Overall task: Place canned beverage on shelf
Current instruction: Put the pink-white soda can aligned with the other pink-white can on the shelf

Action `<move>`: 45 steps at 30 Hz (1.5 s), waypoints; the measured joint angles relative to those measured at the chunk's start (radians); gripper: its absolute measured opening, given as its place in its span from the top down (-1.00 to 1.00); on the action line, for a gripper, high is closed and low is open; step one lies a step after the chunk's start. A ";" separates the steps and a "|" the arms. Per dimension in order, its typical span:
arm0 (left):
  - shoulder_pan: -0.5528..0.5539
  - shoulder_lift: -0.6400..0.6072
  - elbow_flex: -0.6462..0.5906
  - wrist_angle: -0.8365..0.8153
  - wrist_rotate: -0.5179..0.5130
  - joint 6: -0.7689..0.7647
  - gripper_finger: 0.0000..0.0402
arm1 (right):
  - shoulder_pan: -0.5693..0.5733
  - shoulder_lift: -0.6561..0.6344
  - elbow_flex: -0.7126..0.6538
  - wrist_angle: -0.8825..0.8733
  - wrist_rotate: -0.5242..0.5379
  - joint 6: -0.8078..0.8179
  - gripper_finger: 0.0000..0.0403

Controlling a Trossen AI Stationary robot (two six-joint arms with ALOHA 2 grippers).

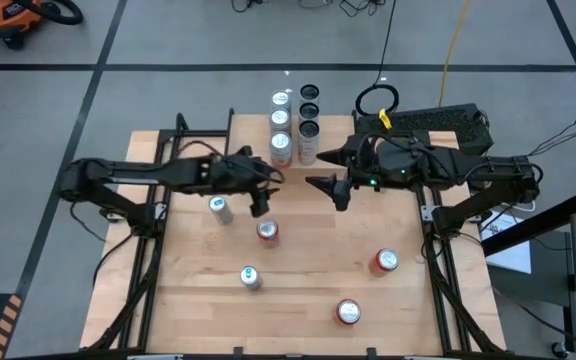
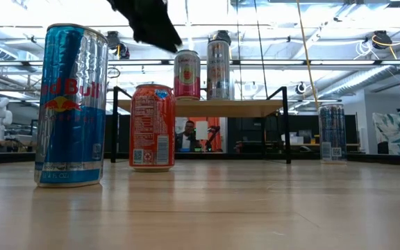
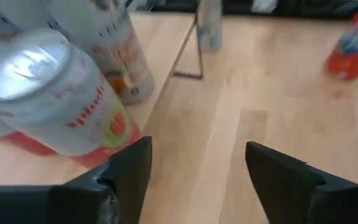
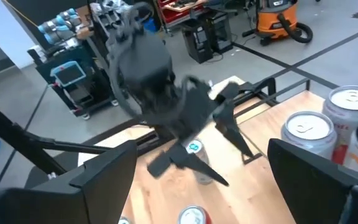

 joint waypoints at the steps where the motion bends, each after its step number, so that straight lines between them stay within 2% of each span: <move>1: 0.000 0.021 0.000 0.004 -0.006 0.000 -0.23 | -0.001 -0.003 0.000 -0.006 0.000 0.000 -0.69; 8: 0.009 0.125 0.000 0.130 -0.058 0.008 0.02 | -0.001 -0.047 0.000 -0.120 -0.004 0.011 -0.69; 13: 0.008 0.151 0.000 0.147 -0.116 0.008 0.17 | -0.001 -0.093 0.000 -0.197 -0.004 0.048 -0.69; 21: 0.032 0.153 0.000 0.159 -0.152 0.038 0.35 | -0.001 -0.133 0.000 -0.221 -0.003 0.019 -0.69; 34: 0.093 0.153 0.000 0.176 -0.153 0.060 0.38 | -0.001 -0.134 0.000 -0.225 -0.002 -0.008 -0.69; 45: 0.091 0.153 0.000 0.176 -0.153 0.054 0.38 | -0.001 -0.134 0.000 -0.226 -0.002 -0.023 -0.69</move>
